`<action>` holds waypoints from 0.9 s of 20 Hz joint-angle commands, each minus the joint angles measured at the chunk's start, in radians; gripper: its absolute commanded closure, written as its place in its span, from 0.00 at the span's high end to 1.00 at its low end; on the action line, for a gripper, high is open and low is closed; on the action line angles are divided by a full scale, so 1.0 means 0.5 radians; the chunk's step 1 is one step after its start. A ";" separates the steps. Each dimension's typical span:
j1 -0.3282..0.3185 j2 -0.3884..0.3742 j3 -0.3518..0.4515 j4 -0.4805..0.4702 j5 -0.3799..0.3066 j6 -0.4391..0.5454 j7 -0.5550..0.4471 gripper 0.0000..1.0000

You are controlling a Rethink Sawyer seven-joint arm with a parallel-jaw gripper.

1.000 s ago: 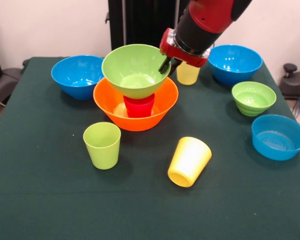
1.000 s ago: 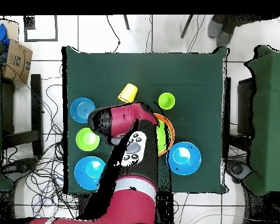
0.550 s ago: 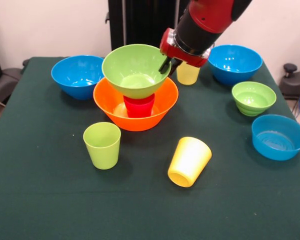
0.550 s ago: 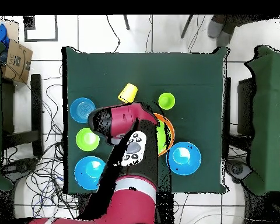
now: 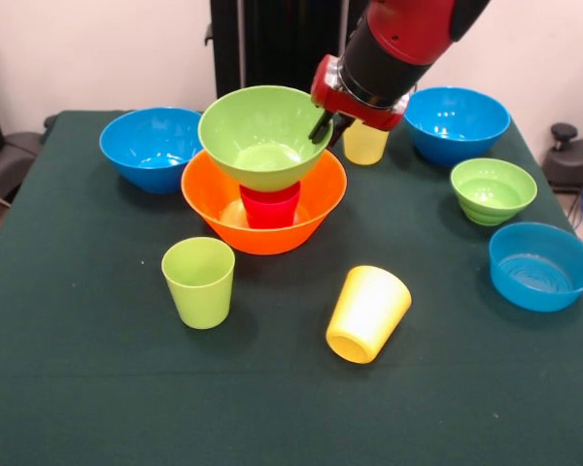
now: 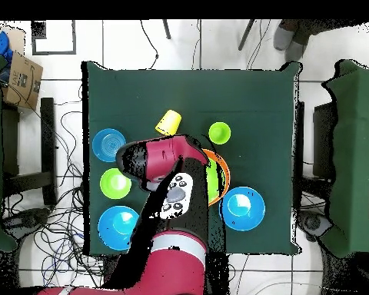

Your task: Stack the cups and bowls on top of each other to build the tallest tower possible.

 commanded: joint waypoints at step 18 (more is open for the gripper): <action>0.013 0.033 0.164 -0.121 0.027 -0.124 0.161 0.00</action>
